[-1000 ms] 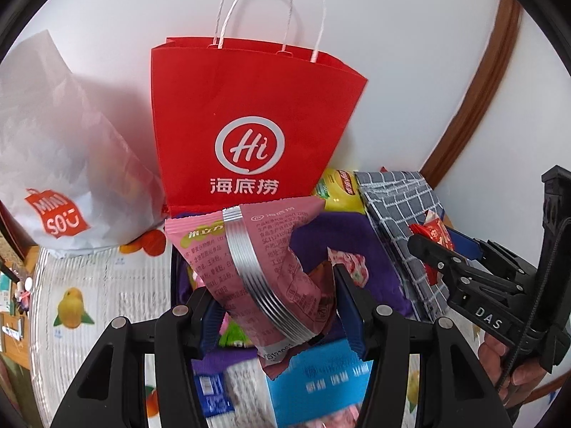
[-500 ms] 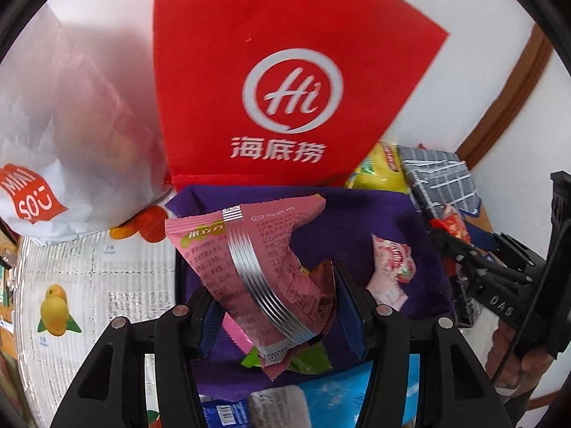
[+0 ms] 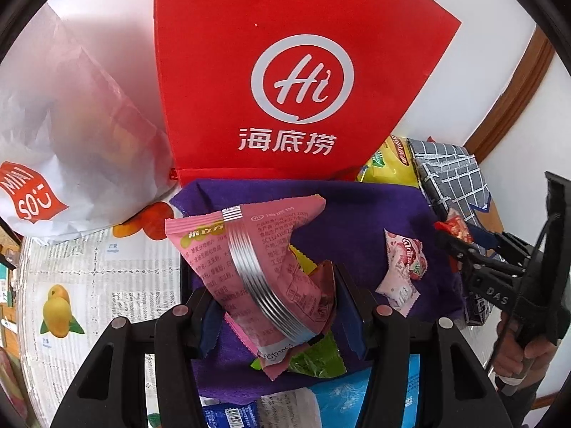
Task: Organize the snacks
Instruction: 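Lower and open right tool releasing red packet while left tool releases pink wafer bag onto towel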
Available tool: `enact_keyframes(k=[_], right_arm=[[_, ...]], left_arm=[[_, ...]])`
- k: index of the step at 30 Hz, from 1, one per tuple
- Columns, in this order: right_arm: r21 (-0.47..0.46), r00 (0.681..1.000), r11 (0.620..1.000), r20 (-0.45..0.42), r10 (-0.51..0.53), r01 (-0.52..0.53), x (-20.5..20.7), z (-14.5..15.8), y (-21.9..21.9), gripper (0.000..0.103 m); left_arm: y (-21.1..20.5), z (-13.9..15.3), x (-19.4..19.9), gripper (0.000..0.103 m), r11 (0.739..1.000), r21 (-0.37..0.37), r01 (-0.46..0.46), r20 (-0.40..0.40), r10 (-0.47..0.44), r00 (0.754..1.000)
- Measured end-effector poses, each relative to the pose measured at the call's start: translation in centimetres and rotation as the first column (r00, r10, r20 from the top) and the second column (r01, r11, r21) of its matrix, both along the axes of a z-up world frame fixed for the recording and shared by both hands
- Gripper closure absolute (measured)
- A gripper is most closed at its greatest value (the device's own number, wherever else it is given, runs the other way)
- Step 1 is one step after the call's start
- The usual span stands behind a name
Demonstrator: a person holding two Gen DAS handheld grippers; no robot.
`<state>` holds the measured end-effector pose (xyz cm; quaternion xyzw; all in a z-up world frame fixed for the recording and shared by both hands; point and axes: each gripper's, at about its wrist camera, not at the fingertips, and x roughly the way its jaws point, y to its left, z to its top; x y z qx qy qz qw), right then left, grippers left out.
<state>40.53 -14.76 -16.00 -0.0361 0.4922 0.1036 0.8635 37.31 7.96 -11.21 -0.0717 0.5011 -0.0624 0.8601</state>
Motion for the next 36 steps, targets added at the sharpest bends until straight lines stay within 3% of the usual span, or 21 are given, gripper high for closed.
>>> enact_keyframes(k=[36], right_arm=[[-0.063, 0.993, 0.995, -0.099, 0.069, -0.075, 0.7, -3.2, 1.7, 0.049]], left_arm=[[-1.4, -1.6, 0.8, 0.049, 0.999, 0.018, 0.039, -0.047, -0.038, 0.998]])
